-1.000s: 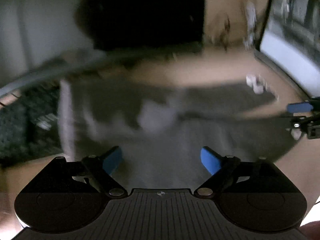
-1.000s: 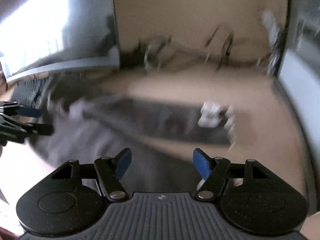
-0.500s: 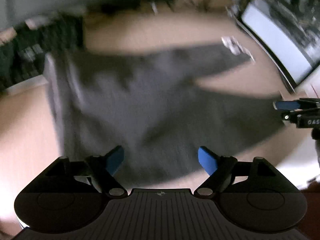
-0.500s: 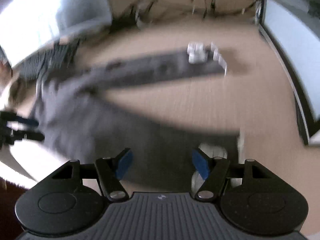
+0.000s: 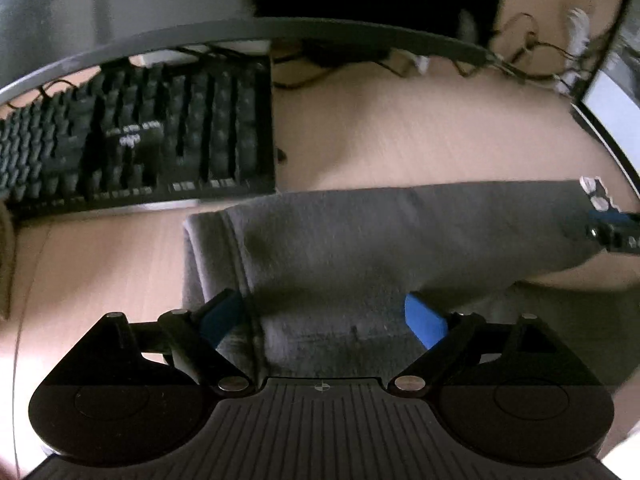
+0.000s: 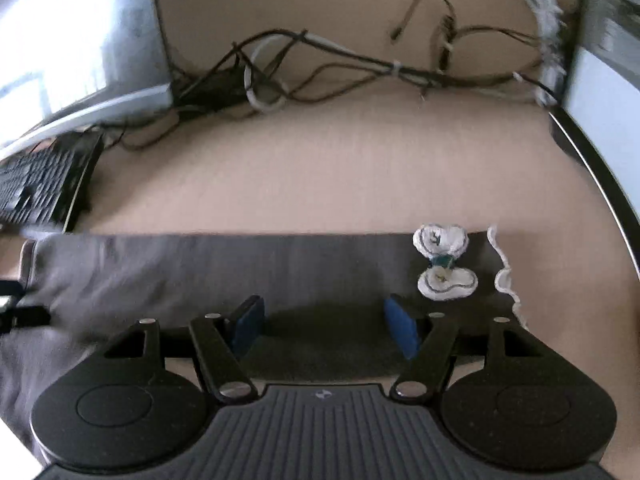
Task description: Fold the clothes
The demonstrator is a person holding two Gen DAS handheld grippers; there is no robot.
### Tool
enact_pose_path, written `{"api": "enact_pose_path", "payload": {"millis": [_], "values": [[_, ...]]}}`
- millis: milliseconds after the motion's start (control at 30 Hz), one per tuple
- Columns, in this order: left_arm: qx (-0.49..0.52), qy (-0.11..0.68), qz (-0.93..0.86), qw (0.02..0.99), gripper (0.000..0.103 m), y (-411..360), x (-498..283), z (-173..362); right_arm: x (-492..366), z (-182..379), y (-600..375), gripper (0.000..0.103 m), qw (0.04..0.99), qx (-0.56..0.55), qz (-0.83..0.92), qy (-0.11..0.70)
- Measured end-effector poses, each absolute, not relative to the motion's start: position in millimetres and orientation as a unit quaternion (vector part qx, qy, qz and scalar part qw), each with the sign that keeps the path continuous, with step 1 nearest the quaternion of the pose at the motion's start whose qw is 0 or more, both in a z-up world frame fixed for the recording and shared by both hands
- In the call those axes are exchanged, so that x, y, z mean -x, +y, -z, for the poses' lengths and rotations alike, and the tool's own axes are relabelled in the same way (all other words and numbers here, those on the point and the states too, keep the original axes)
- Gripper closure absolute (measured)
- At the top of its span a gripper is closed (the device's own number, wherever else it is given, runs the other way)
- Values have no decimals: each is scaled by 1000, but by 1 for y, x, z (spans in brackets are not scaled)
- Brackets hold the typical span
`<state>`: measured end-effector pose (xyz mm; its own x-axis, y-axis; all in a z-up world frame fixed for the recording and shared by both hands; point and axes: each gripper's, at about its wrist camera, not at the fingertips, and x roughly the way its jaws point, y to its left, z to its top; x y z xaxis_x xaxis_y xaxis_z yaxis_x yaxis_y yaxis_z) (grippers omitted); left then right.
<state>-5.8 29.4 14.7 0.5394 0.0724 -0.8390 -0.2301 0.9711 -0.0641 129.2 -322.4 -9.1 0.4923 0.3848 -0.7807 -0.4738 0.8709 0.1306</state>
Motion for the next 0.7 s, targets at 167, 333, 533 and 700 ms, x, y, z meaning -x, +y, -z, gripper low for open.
{"api": "enact_pose_path", "payload": {"millis": [167,333,533,700], "values": [[67,461,-68,882,5,26,1,-9,-100,3,-342,35,877,64,-233,416],[37,463,-77,882,5,35,-16,-13,-72,-21,-335,35,891,37,-208,403],[62,484,-42,872,5,32,25,-16,-16,-24,-315,30,874,-13,-171,454],[20,485,-19,874,5,35,35,-5,-12,-5,-279,8,885,15,-139,444]]}}
